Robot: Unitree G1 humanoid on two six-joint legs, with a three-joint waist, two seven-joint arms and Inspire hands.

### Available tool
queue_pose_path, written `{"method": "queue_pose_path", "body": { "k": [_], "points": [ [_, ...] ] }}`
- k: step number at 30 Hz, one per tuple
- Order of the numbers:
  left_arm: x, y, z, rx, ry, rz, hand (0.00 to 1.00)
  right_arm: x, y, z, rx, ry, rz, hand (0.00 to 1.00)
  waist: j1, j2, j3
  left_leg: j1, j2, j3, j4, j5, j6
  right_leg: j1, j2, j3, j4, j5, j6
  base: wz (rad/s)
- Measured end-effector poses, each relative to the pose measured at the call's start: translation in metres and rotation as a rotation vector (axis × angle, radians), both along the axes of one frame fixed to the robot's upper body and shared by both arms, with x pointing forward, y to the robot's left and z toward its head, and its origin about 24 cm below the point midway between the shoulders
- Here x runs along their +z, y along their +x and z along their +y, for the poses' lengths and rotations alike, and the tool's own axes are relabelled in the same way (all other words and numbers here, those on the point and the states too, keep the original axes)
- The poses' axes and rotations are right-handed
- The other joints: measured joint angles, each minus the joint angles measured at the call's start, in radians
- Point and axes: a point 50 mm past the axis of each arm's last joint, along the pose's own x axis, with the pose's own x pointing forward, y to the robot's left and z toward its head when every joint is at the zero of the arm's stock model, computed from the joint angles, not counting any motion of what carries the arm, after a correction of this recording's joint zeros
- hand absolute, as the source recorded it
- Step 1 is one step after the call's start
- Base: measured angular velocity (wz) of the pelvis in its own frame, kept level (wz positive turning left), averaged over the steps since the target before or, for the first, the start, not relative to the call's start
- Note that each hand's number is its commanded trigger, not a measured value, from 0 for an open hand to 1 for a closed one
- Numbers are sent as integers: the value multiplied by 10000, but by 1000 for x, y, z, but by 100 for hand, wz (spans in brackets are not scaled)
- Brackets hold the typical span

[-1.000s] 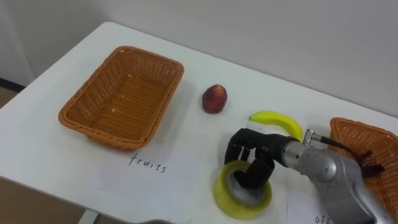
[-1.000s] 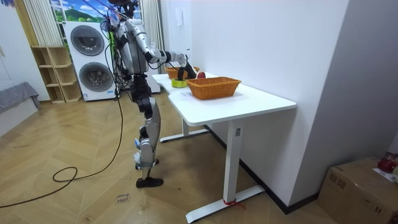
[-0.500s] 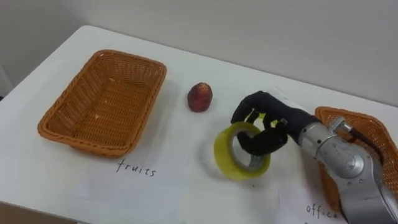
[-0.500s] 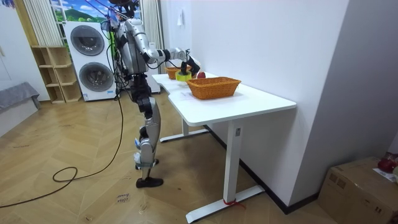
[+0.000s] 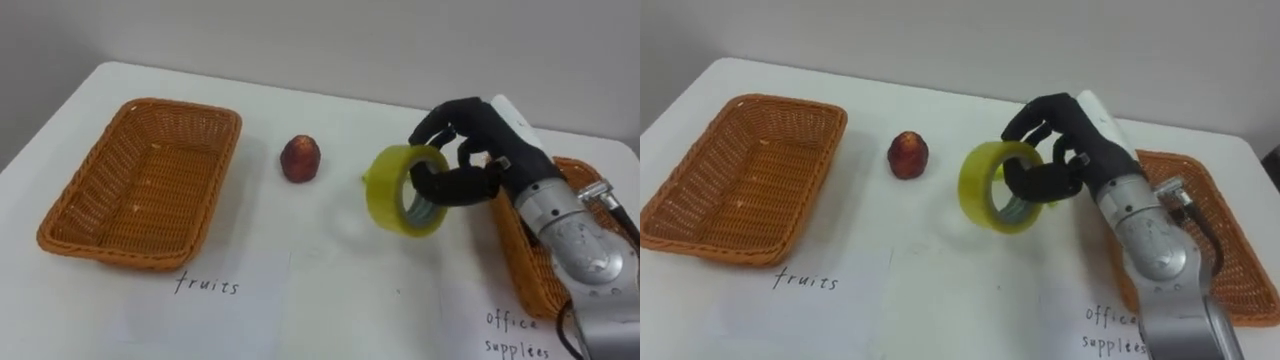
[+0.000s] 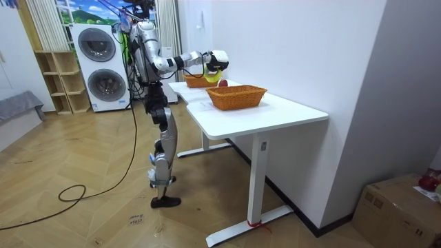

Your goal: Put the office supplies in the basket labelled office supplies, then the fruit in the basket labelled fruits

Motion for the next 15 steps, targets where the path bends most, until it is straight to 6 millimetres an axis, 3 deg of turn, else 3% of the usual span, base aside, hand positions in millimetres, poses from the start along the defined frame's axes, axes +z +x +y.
{"method": "queue_pose_path", "body": {
  "k": [3,7,15],
  "points": [
    [0,0,0,-17,-14,-46,0,5,0,-9,-458,178,-361,100,-143,71,-2,23,-1,3,0,0,0,17,0,8,-4,0,0,0],
    [-1,-2,-3,0,-106,-26,0,6,-1,-15,-900,499,-731,100,-263,195,68,177,12,93,-25,0,0,115,7,60,-10,0,1,-6],
    [-5,-8,-11,-1,-339,130,0,-4,-2,-26,-1768,1713,-729,100,-731,201,64,186,22,108,-17,-2,-3,128,15,46,12,0,1,0]
  ]
}}
